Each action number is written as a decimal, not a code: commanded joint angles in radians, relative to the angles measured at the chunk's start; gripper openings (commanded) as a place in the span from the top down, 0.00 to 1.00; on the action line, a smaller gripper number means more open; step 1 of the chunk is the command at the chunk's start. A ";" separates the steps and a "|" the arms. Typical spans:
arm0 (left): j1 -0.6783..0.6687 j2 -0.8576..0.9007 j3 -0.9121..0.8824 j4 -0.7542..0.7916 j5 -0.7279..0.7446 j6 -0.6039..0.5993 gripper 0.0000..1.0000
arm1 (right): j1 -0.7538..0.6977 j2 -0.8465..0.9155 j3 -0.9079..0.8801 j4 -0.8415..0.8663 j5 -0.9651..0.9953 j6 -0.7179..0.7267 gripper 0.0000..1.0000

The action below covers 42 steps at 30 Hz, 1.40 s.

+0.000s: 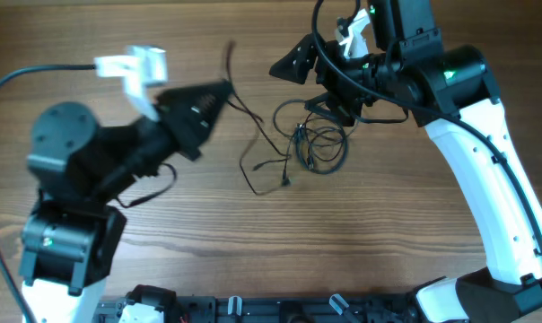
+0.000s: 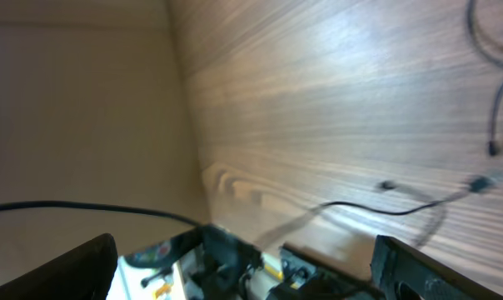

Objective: Untangle cables
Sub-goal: 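Drag one cable with the left gripper to the upper left table area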

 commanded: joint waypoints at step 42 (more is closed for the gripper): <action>0.211 0.856 0.681 -0.052 -0.342 0.132 0.96 | 0.003 0.020 -0.230 -0.031 0.330 -0.121 0.00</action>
